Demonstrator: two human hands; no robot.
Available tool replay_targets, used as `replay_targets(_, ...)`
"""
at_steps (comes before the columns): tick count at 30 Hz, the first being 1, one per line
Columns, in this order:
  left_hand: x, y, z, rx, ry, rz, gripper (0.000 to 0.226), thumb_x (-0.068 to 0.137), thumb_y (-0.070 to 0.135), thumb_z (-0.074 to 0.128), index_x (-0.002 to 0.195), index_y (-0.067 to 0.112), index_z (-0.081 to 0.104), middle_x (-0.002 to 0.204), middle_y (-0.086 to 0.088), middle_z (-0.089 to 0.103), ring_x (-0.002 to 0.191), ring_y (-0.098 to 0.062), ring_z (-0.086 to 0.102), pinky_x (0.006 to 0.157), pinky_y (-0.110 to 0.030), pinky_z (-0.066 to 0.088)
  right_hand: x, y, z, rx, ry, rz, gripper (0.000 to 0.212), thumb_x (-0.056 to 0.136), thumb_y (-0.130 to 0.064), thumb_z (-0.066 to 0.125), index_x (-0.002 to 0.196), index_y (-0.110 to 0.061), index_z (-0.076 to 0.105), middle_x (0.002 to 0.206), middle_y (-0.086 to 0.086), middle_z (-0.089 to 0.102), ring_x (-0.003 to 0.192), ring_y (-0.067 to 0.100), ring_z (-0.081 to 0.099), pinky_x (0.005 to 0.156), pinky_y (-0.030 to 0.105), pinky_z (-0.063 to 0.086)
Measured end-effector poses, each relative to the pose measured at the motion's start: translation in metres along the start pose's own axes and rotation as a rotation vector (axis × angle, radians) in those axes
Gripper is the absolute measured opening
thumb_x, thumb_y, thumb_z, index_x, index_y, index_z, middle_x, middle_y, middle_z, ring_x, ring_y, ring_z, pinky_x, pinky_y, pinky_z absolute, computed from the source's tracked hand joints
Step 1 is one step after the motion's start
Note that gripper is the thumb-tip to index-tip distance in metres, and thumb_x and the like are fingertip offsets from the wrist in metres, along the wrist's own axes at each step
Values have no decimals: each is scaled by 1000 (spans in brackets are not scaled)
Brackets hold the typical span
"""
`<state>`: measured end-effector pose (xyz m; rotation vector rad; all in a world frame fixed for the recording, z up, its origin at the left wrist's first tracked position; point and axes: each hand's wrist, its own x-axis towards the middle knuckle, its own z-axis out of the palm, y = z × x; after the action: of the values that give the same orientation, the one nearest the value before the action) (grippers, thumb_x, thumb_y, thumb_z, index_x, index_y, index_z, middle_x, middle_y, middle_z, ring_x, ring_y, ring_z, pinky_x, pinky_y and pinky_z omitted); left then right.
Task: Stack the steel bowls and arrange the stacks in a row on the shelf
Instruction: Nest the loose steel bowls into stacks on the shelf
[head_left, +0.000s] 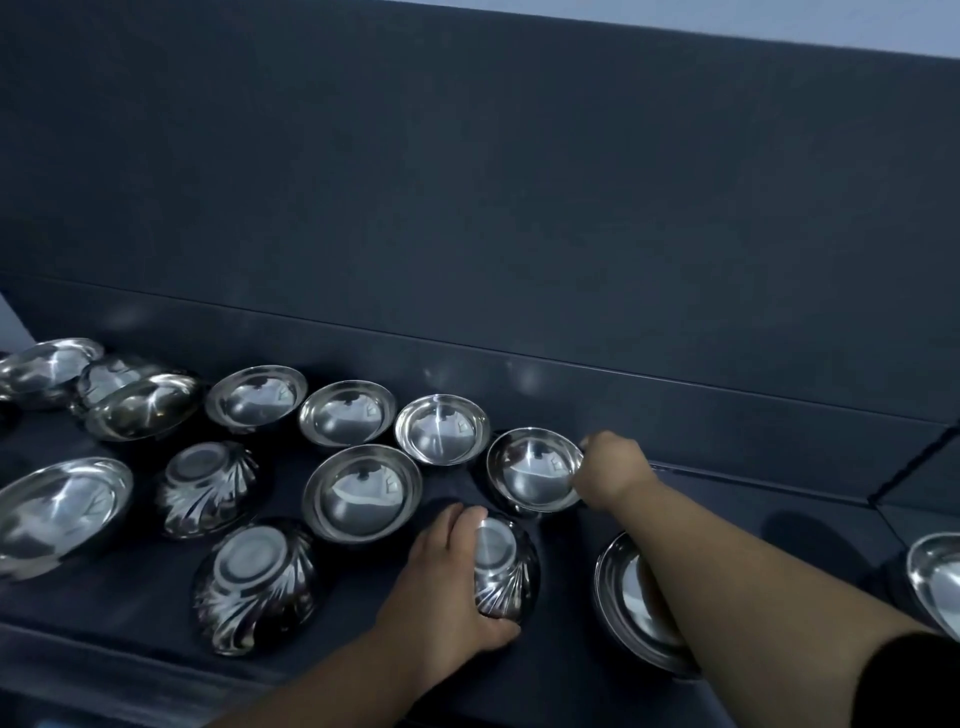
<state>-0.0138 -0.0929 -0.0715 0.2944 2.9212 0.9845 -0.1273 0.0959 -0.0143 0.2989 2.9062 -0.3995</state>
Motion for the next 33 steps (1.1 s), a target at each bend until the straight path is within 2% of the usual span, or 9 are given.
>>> replay_targets(3, 0, 1, 0, 4, 5, -5, 111, 56, 53, 79, 146, 31, 17, 151, 11, 16, 140, -13, 23, 116, -26, 24, -3, 4, -7, 58, 35, 6, 23, 82, -6, 53, 100, -10, 68, 96, 11, 70, 78, 25, 58, 65, 24, 47)
replay_targets(8, -4, 7, -1, -64, 34, -31, 111, 53, 52, 82, 144, 32, 21, 146, 11, 25, 134, -12, 30, 114, -27, 28, -20, 16, -29, 191, 111, -13, 30, 82, -1, 46, 99, -12, 68, 93, 12, 69, 71, 24, 55, 60, 22, 43)
replay_targets(10, -6, 13, -5, -144, 68, -51, 111, 52, 48, 85, 143, 30, 24, 140, 12, 30, 128, -9, 36, 109, -23, 31, -31, 22, -42, 257, 144, -30, 31, 81, -2, 47, 102, -14, 67, 92, 11, 69, 73, 25, 62, 58, 24, 48)
replay_targets(12, -6, 21, -12, -268, 142, -78, 106, 48, 43, 90, 136, 30, 32, 132, 11, 41, 119, -7, 46, 103, -22, 36, -44, 31, -57, 292, 189, -51, 32, 82, -4, 50, 106, -17, 67, 96, 10, 71, 82, 26, 66, 68, 27, 53)
replay_targets(16, -2, 42, -33, -551, 288, -185, 85, 55, 24, 92, 122, 30, 39, 111, 9, 56, 94, 1, 57, 80, -14, 42, -71, 53, -82, 284, 256, -75, 33, 83, -8, 52, 109, -21, 68, 97, 7, 71, 89, 25, 64, 69, 24, 46)
replay_targets(20, -6, 63, -44, -765, 389, -231, 91, 64, 23, 88, 137, 23, 34, 119, 6, 53, 106, -14, 55, 96, -36, 49, -99, 76, -88, 245, 220, -104, 29, 84, -13, 55, 108, -24, 68, 96, 0, 69, 82, 20, 62, 68, 26, 49)
replay_targets(24, -16, 81, -38, -832, 381, -209, 84, 68, 23, 85, 135, 25, 34, 117, 15, 51, 97, 1, 50, 81, -24, 46, -119, 92, -79, 181, 183, -131, 33, 83, -18, 57, 113, -28, 68, 109, -2, 71, 95, 19, 65, 73, 23, 47)
replay_targets(28, -26, 99, -28, -854, 349, -199, 86, 69, 25, 85, 137, 27, 33, 125, 11, 47, 102, -3, 49, 68, -13, 39, -133, 105, -72, 192, 183, -122, 37, 83, -14, 54, 116, -26, 67, 110, 2, 71, 94, 20, 67, 71, 21, 47)
replay_targets(33, -32, 110, -16, -895, 271, -227, 86, 68, 34, 85, 138, 26, 35, 126, 4, 54, 109, -11, 56, 79, -22, 44, -140, 113, -59, 292, 199, -105, 30, 84, -19, 55, 110, -24, 69, 103, 1, 73, 93, 18, 66, 76, 24, 52)
